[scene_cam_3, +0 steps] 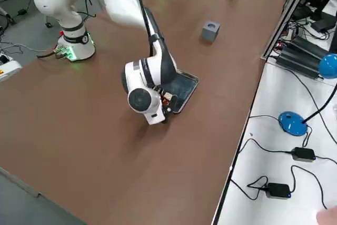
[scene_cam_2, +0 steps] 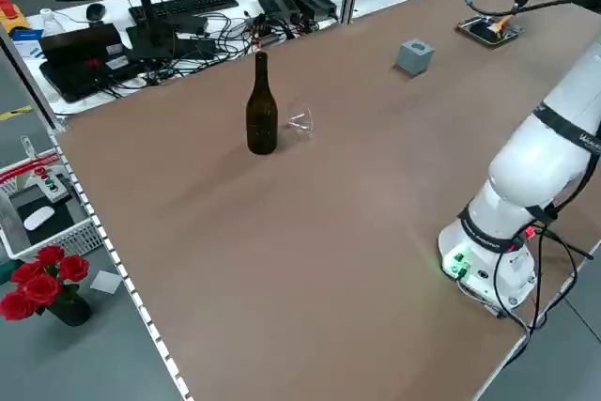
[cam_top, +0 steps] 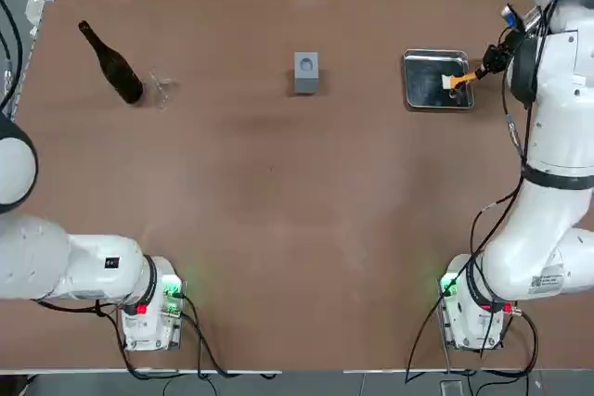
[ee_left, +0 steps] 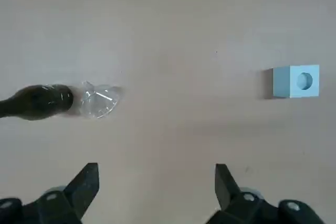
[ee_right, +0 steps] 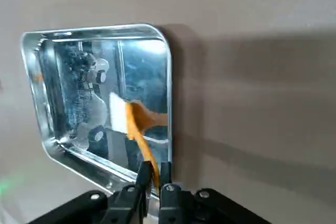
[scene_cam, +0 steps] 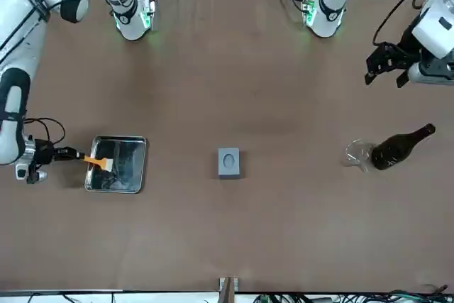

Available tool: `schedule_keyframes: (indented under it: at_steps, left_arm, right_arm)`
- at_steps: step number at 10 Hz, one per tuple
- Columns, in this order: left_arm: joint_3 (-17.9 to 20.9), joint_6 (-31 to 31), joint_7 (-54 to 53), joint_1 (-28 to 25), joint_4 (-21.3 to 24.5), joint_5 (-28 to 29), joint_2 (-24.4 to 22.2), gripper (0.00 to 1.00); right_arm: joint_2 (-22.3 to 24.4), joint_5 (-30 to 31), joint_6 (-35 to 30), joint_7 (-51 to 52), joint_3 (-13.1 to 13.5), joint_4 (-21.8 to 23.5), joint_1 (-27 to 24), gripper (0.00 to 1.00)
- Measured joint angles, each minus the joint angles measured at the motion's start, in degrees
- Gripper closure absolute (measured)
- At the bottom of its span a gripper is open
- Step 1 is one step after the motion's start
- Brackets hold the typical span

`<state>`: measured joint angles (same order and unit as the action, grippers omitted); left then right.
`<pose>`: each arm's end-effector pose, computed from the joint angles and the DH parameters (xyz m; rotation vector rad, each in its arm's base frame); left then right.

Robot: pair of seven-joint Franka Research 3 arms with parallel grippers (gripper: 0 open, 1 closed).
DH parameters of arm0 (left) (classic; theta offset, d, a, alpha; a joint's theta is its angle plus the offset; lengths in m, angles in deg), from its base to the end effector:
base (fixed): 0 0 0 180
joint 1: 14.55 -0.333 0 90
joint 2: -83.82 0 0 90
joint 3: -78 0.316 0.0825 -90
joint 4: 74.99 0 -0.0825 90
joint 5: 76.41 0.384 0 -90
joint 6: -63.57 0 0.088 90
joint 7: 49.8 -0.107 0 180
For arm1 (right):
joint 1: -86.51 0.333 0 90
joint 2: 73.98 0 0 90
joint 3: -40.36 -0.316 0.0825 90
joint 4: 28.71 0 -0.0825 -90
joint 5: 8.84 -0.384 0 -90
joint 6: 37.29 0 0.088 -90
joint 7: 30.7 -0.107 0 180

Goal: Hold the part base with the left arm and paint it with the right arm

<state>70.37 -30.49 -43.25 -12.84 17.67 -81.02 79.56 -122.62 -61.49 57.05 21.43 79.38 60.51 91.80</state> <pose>0.5297 -0.0983 0.6495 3.0544 -0.0719 0.1337 0.6045 -0.2373 0.1952 -2.5461 -0.0233 0.1773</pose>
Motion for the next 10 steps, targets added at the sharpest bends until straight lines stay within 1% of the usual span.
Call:
schedule_keyframes:
  at_steps: [1,2,5,9,10]
  left_arm:
    - [0.1,-0.7,0.1,0.0,1.4,0.3,-1.1,0.02]
    - [0.2,-0.8,0.1,-0.3,1.7,0.7,-1.4,0.02]
    - [0.5,-1.4,0.1,-1.5,1.5,1.0,-1.0,0.02]
    - [0.2,-1.5,1.0,-1.5,1.1,1.0,-0.2,0.02]
    - [0.1,-1.5,1.5,-1.4,1.1,1.2,-0.2,0.02]
  right_arm:
    - [-0.5,0.0,0.0,0.0,0.0,-0.2,0.0,0.86]
    - [-0.8,0.0,0.0,0.0,0.0,-0.6,0.0,0.86]
    - [-1.4,0.0,0.2,0.0,0.1,-1.6,-0.1,0.86]
    - [-1.6,0.0,2.7,0.0,0.2,-1.7,-0.3,0.84]
    - [-1.9,0.0,3.3,0.0,0.2,-1.7,-0.3,0.73]
